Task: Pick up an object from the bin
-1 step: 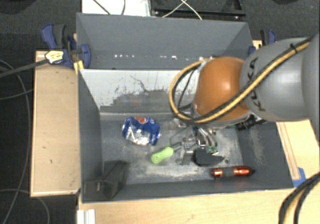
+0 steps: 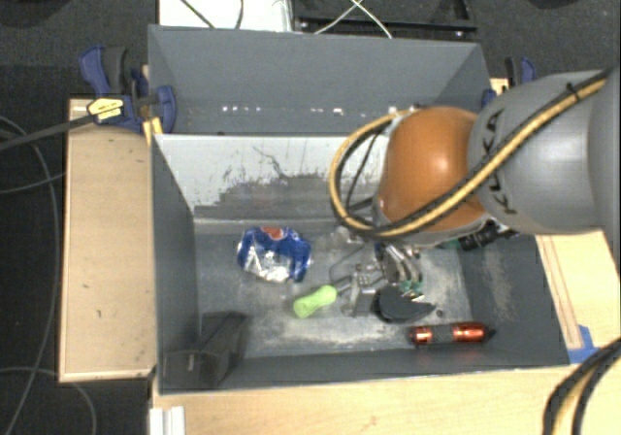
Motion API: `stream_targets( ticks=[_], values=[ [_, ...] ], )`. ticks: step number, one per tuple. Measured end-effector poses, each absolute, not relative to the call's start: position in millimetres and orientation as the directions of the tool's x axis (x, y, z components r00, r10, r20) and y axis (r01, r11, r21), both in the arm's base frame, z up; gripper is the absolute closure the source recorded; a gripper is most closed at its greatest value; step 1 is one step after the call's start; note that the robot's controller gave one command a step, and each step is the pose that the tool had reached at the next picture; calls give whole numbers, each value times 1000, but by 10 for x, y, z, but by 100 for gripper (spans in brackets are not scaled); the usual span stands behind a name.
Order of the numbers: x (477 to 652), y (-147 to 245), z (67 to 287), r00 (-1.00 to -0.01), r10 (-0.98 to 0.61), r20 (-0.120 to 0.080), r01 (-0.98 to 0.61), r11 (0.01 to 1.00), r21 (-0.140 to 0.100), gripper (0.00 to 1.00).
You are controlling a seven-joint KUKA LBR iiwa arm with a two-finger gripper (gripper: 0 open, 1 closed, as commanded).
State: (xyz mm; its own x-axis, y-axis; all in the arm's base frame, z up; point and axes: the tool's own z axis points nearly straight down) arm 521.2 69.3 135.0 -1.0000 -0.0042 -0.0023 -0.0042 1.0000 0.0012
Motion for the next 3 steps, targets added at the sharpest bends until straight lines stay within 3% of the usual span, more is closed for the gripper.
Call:
stream_targets(
  ticks=[1,2,3],
  values=[
    [5573,-100,702,-985,-171,2,-171,985,1,0],
    [5463,-160,705,-999,-40,-3,-40,999,2,0],
    [5603,362,708,-937,-349,-3,-349,937,2,0]
  ],
)
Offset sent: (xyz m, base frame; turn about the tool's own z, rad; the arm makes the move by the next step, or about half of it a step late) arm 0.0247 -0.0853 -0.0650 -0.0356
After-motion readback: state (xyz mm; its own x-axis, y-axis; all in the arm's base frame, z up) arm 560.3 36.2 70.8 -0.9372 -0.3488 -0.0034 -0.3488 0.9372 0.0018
